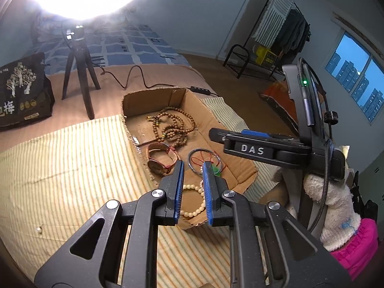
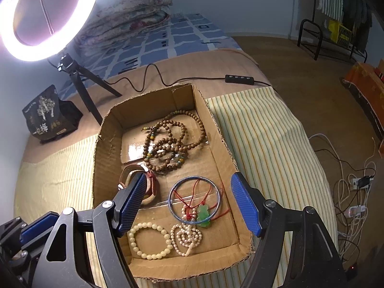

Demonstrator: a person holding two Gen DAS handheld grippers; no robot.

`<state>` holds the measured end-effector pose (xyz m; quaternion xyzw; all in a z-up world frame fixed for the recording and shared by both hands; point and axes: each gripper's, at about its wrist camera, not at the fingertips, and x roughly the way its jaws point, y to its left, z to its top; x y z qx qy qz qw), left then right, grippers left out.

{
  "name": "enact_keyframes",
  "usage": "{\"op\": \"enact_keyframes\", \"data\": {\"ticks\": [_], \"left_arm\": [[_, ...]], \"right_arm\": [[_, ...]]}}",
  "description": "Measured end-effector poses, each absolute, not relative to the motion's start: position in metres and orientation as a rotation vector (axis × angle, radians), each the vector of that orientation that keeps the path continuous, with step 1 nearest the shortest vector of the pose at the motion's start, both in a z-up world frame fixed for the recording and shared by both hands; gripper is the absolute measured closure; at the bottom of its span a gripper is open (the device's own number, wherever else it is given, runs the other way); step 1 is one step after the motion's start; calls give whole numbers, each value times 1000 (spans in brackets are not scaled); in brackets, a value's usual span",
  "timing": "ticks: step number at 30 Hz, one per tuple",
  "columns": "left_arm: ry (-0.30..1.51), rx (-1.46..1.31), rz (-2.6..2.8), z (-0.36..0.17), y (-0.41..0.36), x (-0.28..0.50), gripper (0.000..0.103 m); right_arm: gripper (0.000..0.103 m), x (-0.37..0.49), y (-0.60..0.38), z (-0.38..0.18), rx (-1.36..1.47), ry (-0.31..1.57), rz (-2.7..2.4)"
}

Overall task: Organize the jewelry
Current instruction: 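Move both tools out of the box over the two pearl earrings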

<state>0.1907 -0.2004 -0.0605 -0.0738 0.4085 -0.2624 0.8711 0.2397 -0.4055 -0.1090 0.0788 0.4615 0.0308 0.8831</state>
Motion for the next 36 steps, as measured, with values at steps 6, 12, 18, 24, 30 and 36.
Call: {"op": "enact_keyframes", "data": {"ticks": [6,12,18,24,30,36], "left_arm": [[846,-152,-517,-54,-176,188,87],[826,-146,-468,-49,-143,184,73],[816,-141,-413,-51,-103,179,64],[810,-131,-342,-60,-61,177,64],[831,-162,-280,-77,-14,174,64],[875,-174,-238,-97,13,171,64]], "right_arm": [[30,232,-401,-96,156,934,73],[30,221,-388,-85,163,908,108],[30,205,-361,-79,131,889,171],[30,190,-326,-78,74,876,251],[30,178,-298,-82,23,844,296],[25,167,-273,-98,1,852,330]]}}
